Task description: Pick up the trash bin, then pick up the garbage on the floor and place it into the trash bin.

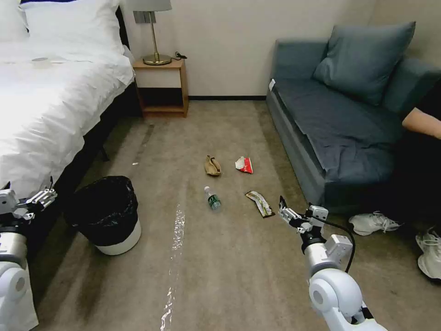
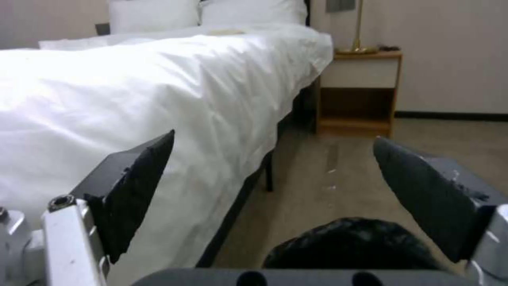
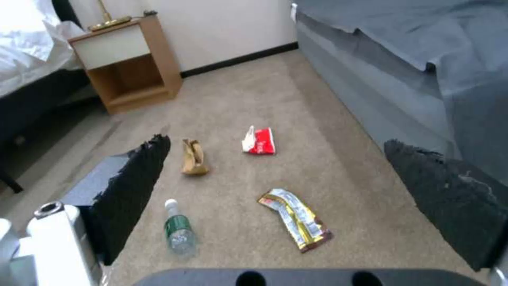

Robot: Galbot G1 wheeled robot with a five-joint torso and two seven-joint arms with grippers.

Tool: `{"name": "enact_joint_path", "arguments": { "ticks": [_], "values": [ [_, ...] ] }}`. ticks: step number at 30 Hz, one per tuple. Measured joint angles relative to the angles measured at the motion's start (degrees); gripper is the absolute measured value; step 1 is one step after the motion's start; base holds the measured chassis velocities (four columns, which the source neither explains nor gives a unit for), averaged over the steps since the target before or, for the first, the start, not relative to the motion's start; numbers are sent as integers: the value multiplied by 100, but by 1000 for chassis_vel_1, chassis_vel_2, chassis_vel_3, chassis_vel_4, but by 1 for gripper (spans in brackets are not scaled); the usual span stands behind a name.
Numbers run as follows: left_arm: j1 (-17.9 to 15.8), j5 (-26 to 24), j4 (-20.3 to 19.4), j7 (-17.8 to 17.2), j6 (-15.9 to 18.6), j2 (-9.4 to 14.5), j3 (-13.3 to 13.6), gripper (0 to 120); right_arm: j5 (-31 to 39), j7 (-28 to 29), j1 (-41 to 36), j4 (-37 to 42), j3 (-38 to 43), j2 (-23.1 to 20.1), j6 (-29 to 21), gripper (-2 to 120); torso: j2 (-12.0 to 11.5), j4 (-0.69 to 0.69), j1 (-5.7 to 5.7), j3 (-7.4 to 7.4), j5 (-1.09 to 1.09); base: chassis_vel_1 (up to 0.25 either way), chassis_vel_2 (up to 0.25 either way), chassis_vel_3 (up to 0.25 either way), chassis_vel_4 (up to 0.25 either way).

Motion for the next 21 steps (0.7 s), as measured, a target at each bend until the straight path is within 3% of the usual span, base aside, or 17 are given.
{"name": "enact_joint_path", "arguments": {
  "ticks": [6, 8, 12, 14, 15, 17, 20, 21],
  "values": [
    [-48, -145, 401, 13, 123, 264, 42, 100, 0, -78, -19, -44, 73, 10, 71, 100, 0, 0, 0, 0, 0, 0, 0, 0, 0],
    [-140, -173, 699, 56, 121, 323, 200, 100, -17, -188, -29, -76, 109, 82, 173, 100, 0, 0, 0, 0, -1, 0, 0, 0, 0],
    [-247, -203, 894, 58, 95, 360, 384, 100, -33, -264, -37, -111, 121, 177, 260, 100, 0, 0, 0, 0, -1, 0, 0, 0, 0],
    [-345, -206, 1005, 23, 83, 377, 527, 100, -42, -301, -38, -137, 117, 235, 319, 100, 0, 1, 0, 0, -1, 0, 0, 0, 0],
    [-565, -251, 1142, -110, 81, 390, 796, 100, -60, -364, -29, -151, 96, 294, 416, 100, -1, 0, 0, 0, -2, 0, 0, 0, 0],
    [-845, -391, 1196, -300, 119, 388, 1064, 100, -33, -406, 23, -124, 99, 299, 457, 100, -1, 0, 0, 0, 0, 0, 0, 0, 0],
    [-998, -478, 1219, -423, 157, 385, 1191, 100, 32, -422, 76, -107, 117, 284, 465, 100, -1, -2, 0, 0, 0, 0, 0, 0, 0],
    [-1184, -531, 1281, -566, 205, 387, 1337, 100, 140, -428, 148, -122, 150, 231, 467, 100, -1, -2, 0, 0, 0, 0, 0, 0, 0]
  ]
}}
